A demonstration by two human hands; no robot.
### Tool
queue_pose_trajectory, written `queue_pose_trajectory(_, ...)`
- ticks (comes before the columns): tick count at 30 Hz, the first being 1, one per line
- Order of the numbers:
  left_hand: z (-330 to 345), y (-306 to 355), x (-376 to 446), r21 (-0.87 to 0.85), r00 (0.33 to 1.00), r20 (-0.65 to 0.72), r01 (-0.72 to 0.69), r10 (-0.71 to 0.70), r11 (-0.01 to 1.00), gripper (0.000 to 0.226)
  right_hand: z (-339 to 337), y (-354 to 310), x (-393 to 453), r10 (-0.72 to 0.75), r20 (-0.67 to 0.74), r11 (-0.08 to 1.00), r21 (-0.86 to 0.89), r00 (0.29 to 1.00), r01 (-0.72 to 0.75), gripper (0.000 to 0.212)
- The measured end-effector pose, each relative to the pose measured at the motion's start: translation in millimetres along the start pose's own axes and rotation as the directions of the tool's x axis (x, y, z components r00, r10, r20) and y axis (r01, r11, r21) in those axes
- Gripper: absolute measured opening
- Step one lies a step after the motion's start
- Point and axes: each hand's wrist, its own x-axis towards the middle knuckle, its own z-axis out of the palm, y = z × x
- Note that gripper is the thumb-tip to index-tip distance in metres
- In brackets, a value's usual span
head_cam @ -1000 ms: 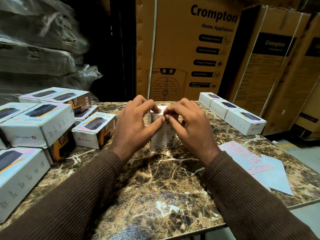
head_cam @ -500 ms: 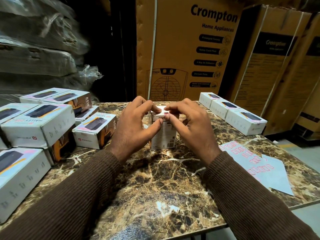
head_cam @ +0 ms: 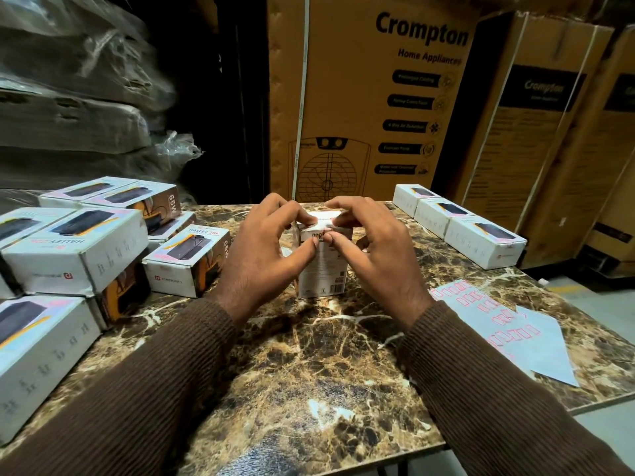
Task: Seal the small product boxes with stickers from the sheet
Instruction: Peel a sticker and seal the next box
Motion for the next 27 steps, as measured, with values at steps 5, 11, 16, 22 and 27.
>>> queue_pose_trajectory(5,0.1,-0.7,-0.1,0.001,1.0,0.002,-0.001,0.001,1.0,0.027,0.0,2.5,-0.2,-0.037,0.007,0.999,-0.029,0.999,0.037,0.013)
queue_pose_trajectory(11,0.2,-0.8,-0.2,-0.001,1.0,0.004,0.003,-0.003,1.0,0.027,0.3,3.7,0.2,-0.029,0.001,1.0,-0.01,1.0,0.029,0.008)
queue_pose_trajectory(16,0.7,-0.8,-0.2,0.006,1.0,0.002,-0.004,0.004,1.0,0.027,0.9,1.6,-0.3,-0.017,-0.017,1.0,-0.006,1.0,0.017,0.013)
queue_pose_trajectory(22,0.0,-1.0,-0.3,-0.008,1.0,0.0,-0.003,0.003,1.0,0.024,2.8,0.6,2.8,-0.017,-0.016,0.999,-0.048,1.0,0.016,0.007)
queue_pose_trajectory(27,0.3,-0.1,-0.4,0.006,1.0,0.001,-0.011,0.011,1.0,0.024,3.4,-0.6,2.1,0.028,-0.031,0.999,0.022,0.999,-0.027,0.009)
